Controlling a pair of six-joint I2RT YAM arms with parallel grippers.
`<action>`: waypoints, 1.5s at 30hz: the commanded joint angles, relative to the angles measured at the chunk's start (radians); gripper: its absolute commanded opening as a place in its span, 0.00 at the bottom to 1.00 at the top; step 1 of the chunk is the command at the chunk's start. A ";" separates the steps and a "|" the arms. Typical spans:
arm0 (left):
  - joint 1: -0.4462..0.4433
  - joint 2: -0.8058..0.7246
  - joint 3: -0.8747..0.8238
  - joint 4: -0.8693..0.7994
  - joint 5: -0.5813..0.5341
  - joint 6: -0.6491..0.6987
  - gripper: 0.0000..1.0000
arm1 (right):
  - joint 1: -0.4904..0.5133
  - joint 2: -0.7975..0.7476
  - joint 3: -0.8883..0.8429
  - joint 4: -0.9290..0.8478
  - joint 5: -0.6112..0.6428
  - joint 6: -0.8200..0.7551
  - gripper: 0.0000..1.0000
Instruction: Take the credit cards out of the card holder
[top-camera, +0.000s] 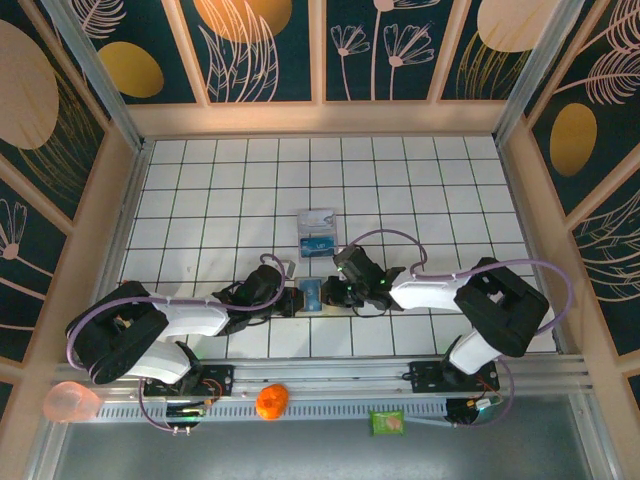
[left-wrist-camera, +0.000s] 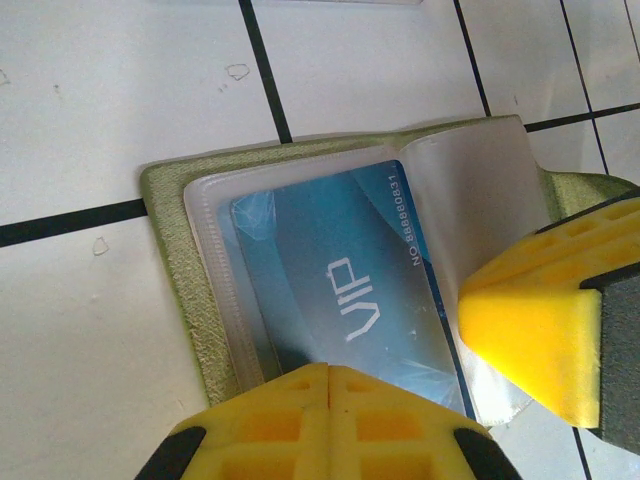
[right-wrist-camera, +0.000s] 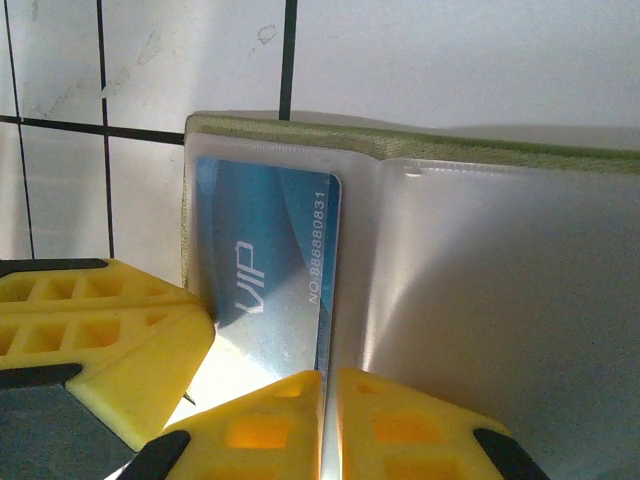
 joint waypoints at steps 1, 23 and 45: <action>0.006 0.023 -0.026 -0.042 -0.001 -0.002 0.00 | -0.007 0.008 -0.006 0.003 -0.020 -0.002 0.13; 0.008 0.028 -0.026 -0.031 0.026 -0.001 0.00 | -0.027 0.038 -0.025 0.067 -0.068 0.015 0.00; 0.016 -0.174 -0.009 -0.100 -0.004 0.040 0.13 | 0.007 -0.118 -0.003 0.011 -0.029 -0.092 0.25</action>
